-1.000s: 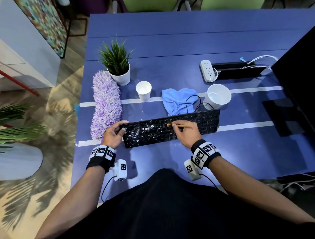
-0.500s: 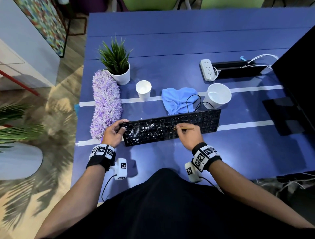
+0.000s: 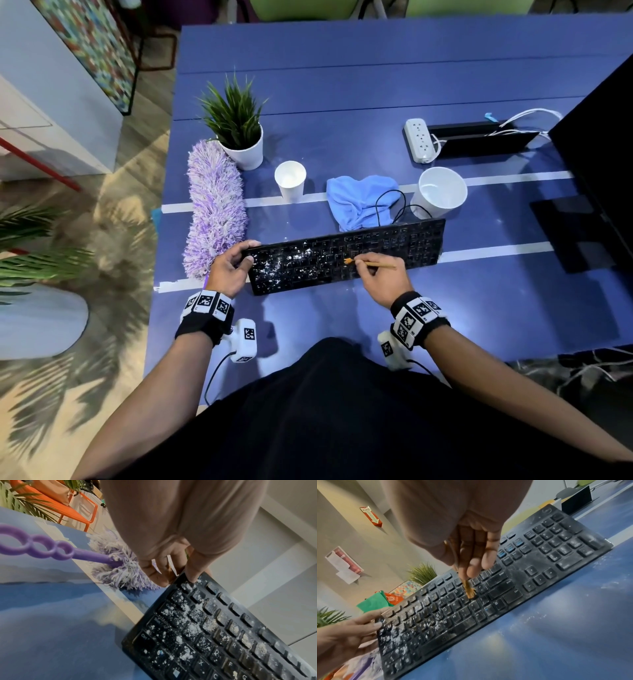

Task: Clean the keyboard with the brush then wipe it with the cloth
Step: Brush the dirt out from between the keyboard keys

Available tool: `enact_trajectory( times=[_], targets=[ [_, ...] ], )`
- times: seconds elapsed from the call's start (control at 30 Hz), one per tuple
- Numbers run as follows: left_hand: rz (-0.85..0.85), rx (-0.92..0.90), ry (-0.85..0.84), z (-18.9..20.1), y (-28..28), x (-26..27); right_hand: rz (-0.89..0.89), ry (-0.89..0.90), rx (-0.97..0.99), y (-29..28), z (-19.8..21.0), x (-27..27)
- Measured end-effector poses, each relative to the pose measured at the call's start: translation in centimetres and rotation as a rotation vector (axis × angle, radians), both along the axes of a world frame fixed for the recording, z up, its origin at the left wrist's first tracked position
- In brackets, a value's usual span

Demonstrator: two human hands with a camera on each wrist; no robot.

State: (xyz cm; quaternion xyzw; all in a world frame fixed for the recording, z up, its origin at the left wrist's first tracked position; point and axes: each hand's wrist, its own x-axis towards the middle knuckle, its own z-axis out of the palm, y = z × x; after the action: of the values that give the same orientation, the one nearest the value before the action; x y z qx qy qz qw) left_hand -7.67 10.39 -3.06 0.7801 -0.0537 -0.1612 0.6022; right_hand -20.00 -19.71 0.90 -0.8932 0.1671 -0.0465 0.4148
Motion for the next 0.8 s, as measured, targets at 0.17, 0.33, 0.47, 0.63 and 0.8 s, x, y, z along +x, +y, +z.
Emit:
enact_trajectory(
  times=[0.17, 0.33, 0.47, 0.63, 0.8],
  targets=[
    [0.010, -0.032, 0.008, -0.1, -0.2, 0.3, 0.006, 0.071, -0.095, 0.2, -0.9, -0.2],
    [0.000, -0.024, -0.014, -0.2, -0.1, 0.3, 0.052, 0.082, -0.021, 0.1, -0.1, -0.1],
    [-0.006, -0.018, -0.018, 0.0, -0.2, 0.2, 0.002, -0.032, 0.011, 0.4, -0.1, 0.0],
    [-0.007, -0.022, -0.017, 0.0, -0.1, 0.1, 0.071, -0.196, -0.025, 1.6, 0.4, 0.5],
    [-0.010, -0.013, -0.020, 0.1, -0.2, 0.0, 0.265, -0.026, -0.038, 3.4, 0.2, 1.2]
  ],
)
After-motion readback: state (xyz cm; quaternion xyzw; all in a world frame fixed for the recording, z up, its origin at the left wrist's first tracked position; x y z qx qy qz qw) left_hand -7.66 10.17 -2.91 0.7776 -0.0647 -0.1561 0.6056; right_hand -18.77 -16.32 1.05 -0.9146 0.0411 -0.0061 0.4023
